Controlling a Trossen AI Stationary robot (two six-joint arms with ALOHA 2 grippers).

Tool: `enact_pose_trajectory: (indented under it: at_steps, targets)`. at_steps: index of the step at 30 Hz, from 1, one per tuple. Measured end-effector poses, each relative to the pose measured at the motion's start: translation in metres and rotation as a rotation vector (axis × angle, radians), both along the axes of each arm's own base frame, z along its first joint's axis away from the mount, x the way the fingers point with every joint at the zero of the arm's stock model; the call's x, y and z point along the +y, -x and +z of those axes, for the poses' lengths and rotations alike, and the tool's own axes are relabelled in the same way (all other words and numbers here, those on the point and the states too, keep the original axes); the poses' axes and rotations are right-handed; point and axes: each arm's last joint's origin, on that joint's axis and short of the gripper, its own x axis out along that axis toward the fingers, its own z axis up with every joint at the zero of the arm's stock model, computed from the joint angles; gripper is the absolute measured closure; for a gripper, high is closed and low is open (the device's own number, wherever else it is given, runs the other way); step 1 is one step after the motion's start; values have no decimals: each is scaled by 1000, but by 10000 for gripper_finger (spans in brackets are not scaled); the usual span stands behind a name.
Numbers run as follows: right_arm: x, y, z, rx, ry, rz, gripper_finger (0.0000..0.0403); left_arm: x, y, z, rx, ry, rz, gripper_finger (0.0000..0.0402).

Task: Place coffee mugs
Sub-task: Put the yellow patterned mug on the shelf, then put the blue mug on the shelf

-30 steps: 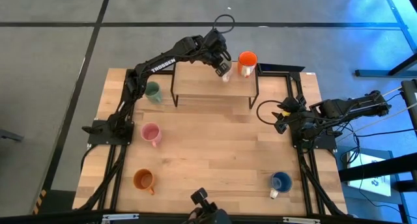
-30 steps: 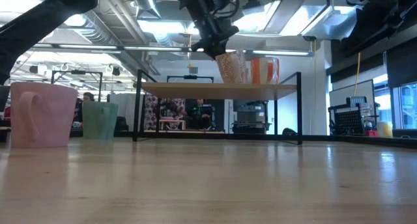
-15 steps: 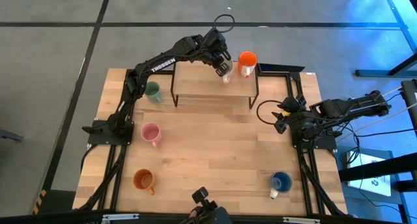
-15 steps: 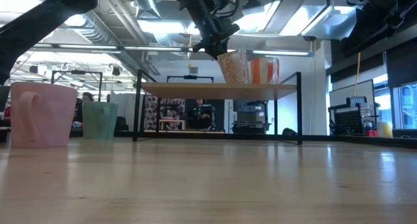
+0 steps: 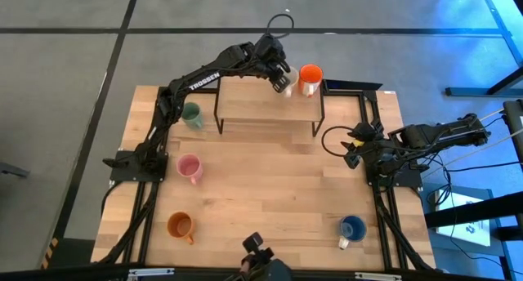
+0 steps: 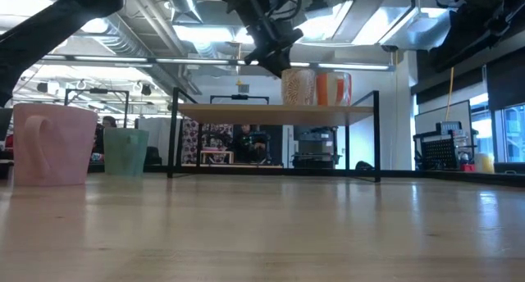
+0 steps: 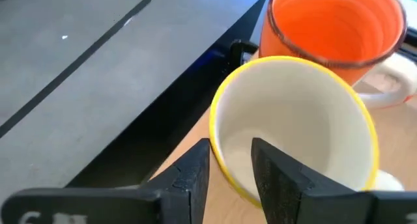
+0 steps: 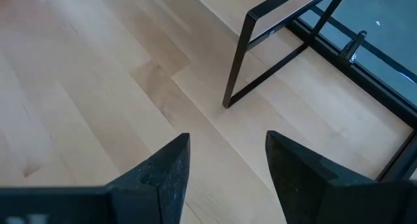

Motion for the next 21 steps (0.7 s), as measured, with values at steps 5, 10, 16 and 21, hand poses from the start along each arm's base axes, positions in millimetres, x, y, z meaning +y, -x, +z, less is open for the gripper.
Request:
enact_pose_trajectory:
  at_steps: [5,10,16,21]
  targets:
    - [0,0,0,0,0,0,217,1,-1,1,-18,-10,-1,293]
    - [0,0,0,-1,5,-2,217,2,-2,3,-20,-40,-20,292]
    - [0,0,0,-3,7,-2,217,-10,3,22,-72,-35,-75,292]
    - [2,-3,2,-28,-29,23,217,-47,8,49,-102,-58,-177,292]
